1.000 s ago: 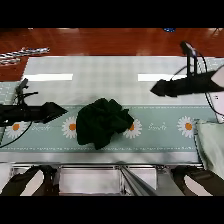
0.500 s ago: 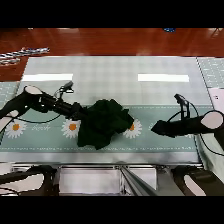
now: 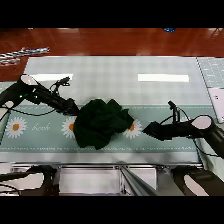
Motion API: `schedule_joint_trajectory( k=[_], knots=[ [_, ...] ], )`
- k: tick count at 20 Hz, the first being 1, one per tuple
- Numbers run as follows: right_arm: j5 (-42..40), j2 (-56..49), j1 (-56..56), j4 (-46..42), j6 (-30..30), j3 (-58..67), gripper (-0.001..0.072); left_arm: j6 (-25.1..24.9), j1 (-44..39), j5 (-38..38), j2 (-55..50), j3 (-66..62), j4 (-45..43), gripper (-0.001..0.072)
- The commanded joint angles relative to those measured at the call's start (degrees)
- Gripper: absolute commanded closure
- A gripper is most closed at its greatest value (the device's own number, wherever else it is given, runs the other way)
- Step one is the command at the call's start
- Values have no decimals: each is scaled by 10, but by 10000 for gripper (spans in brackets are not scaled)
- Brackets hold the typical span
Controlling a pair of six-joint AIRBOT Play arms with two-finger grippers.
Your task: Fold the shirts.
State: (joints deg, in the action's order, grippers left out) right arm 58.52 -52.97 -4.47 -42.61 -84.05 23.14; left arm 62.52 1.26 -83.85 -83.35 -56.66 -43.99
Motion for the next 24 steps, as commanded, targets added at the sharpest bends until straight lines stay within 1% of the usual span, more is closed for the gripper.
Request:
schedule_joint_trajectory(
  k=[1, 4, 6, 8, 11, 15, 16, 18, 19, 20, 21, 22, 24],
  knots=[
    [-36, -70, -28, 117, 80, 7, 306, 3, 20, -2, 6, -5, -7, 691],
    [-67, -146, -111, 115, 81, 59, 306, 4, 17, 0, 6, -5, -7, 691],
    [-72, -203, -144, 101, 80, 106, 306, 8, 17, 0, 6, -5, -7, 691],
    [-72, -248, -150, 77, 64, 150, 306, 12, 17, 0, 6, -5, -7, 691],
    [-68, -282, -150, 33, 41, 194, 306, 12, 16, 0, 6, -5, -7, 691],
    [-65, -325, -151, 33, 32, 237, 306, 16, 16, 15, 6, -5, -6, 691],
    [-65, -335, -151, 33, 31, 249, 337, 21, 16, 20, 6, -5, -6, 691],
    [-65, -347, -151, 32, 31, 270, 509, 28, 12, 27, 6, -5, -5, 691],
    [-62, -347, -150, 30, 42, 282, 627, 28, 12, 29, 7, -5, 0, 691],
    [-41, -346, -149, 29, 67, 304, 692, 28, 15, 28, 9, -8, 14, 691],
    [-14, -343, -145, 18, 72, 332, 692, 28, 20, 28, 18, -18, 32, 691],
    [10, -334, -137, -12, 65, 369, 692, 28, 29, 28, 30, -34, 51, 691],
    [42, -297, -115, -94, 21, 456, 692, 28, 58, 29, 66, -90, 105, 691]
  ],
)
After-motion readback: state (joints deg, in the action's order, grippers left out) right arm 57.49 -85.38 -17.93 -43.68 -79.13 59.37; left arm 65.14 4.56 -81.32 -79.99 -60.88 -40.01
